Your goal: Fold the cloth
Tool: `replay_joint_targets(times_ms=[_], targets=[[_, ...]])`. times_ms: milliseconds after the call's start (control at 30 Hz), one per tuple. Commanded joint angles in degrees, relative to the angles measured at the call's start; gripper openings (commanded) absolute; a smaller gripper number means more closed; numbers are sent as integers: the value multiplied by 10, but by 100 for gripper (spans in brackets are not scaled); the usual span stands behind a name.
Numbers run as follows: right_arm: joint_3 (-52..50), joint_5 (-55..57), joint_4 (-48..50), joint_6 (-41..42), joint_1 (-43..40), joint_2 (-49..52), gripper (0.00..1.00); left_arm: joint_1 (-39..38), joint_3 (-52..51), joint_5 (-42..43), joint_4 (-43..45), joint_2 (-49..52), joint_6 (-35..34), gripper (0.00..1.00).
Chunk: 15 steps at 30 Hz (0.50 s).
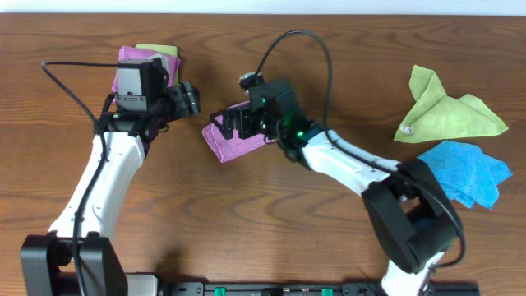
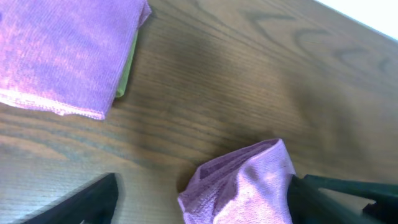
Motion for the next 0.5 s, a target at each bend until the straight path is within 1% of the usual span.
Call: replay_joint_targets(times_ms=[0, 100, 167, 233, 300, 367, 467], targets=[[10, 3, -27, -42, -21, -39, 99, 4, 13, -4, -12, -24, -5, 95], [10, 28, -113, -75, -47, -77, 99, 4, 13, 1, -29, -40, -15, 95], [10, 52, -175, -104, -64, -105, 99, 4, 13, 21, -34, -45, -15, 95], [10, 70, -243, -134, -81, -141, 99, 4, 13, 61, -38, -46, -16, 95], [10, 89, -304, -145, -95, -173, 99, 4, 13, 79, -47, -46, -31, 95], [10, 110, -397, -161, -114, -229, 99, 4, 13, 102, -71, -46, -49, 95], [9, 147, -491, -173, -128, -293, 99, 4, 13, 130, -113, -45, -50, 95]])
